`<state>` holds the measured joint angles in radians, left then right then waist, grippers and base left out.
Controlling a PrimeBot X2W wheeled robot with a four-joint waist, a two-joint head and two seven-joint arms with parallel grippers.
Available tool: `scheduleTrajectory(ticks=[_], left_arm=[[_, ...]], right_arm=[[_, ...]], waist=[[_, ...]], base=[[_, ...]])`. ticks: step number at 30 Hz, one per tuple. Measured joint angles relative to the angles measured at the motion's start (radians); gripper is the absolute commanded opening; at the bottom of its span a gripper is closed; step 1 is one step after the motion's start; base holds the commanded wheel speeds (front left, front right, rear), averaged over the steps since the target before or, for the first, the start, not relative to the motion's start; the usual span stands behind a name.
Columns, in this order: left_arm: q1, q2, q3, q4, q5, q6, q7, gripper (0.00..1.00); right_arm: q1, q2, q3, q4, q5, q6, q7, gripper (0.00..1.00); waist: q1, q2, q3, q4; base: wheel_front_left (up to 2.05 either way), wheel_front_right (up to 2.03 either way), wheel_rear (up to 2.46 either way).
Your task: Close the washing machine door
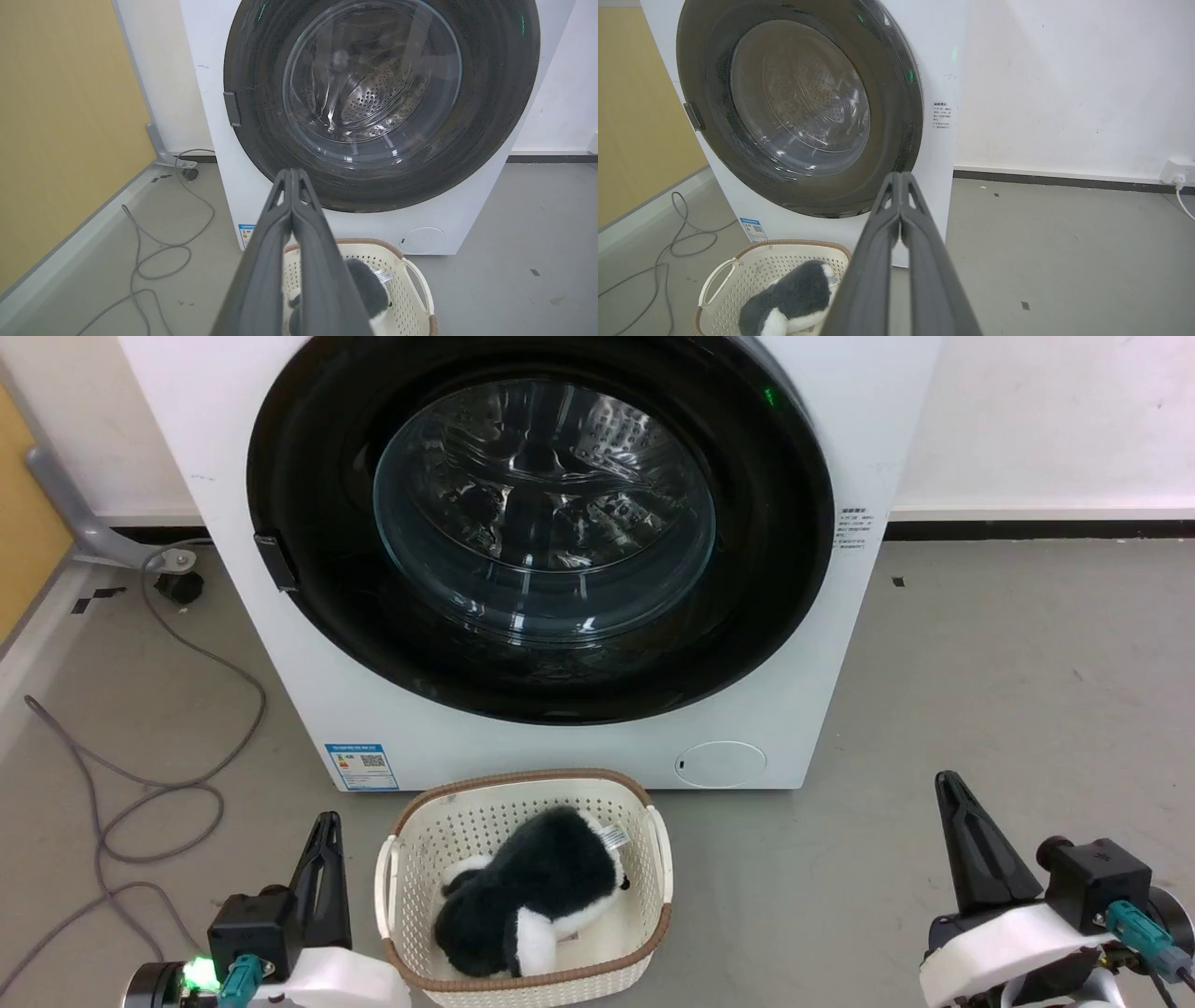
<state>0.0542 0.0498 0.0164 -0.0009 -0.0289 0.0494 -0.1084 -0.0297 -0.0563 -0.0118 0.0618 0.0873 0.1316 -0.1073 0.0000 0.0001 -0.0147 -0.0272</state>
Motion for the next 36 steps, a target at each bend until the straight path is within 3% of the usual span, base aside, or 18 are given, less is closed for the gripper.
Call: scheduleTrajectory(ticks=[36], left_arm=[[-0.029, 0.000, -0.010, 0.000, 0.018, -0.034, 0.074, 0.00]], right_arm=[[0.010, 0.000, 0.007, -0.037, -0.055, 0.000, 0.072, 0.00]], waist=[[0.0000, 0.0000, 0.010, 0.019]], base=[[0.00, 0.00, 0.00]])
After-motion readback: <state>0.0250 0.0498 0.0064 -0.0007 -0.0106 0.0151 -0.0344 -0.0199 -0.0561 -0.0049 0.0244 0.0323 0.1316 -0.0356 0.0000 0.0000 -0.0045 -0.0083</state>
